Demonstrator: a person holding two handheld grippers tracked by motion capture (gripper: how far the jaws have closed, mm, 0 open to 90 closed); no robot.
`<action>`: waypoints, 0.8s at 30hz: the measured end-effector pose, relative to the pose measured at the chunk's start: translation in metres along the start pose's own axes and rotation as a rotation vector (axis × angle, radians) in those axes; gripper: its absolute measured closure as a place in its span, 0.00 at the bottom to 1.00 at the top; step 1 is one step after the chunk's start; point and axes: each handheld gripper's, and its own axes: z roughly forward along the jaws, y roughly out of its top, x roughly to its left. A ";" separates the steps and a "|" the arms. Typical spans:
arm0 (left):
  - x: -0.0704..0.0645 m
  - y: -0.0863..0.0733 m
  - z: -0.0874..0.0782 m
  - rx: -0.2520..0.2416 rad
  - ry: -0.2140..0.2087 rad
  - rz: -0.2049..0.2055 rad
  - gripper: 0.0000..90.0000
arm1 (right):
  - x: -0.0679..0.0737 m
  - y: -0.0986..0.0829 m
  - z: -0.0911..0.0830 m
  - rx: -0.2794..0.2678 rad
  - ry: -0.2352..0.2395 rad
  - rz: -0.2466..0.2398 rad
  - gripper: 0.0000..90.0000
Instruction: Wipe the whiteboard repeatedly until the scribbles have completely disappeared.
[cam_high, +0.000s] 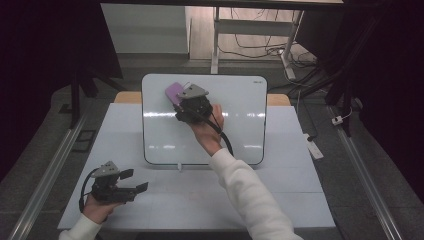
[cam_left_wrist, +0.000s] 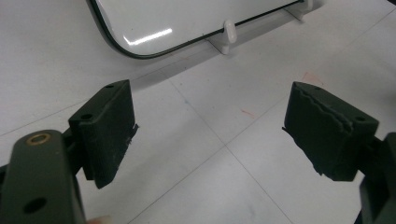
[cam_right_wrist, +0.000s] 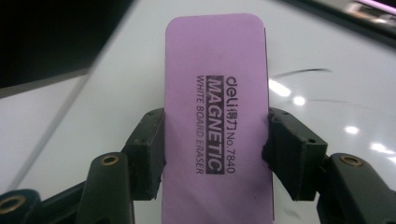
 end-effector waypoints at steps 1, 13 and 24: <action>0.000 0.000 0.000 -0.001 0.002 0.000 0.19 | -0.006 0.001 -0.001 -0.007 -0.009 0.018 0.46; 0.000 0.000 0.000 -0.002 0.000 0.005 0.19 | -0.035 0.019 -0.002 -0.033 -0.104 0.067 0.46; -0.001 0.000 0.001 0.003 0.001 0.003 0.19 | -0.003 0.020 0.009 -0.014 0.010 0.000 0.46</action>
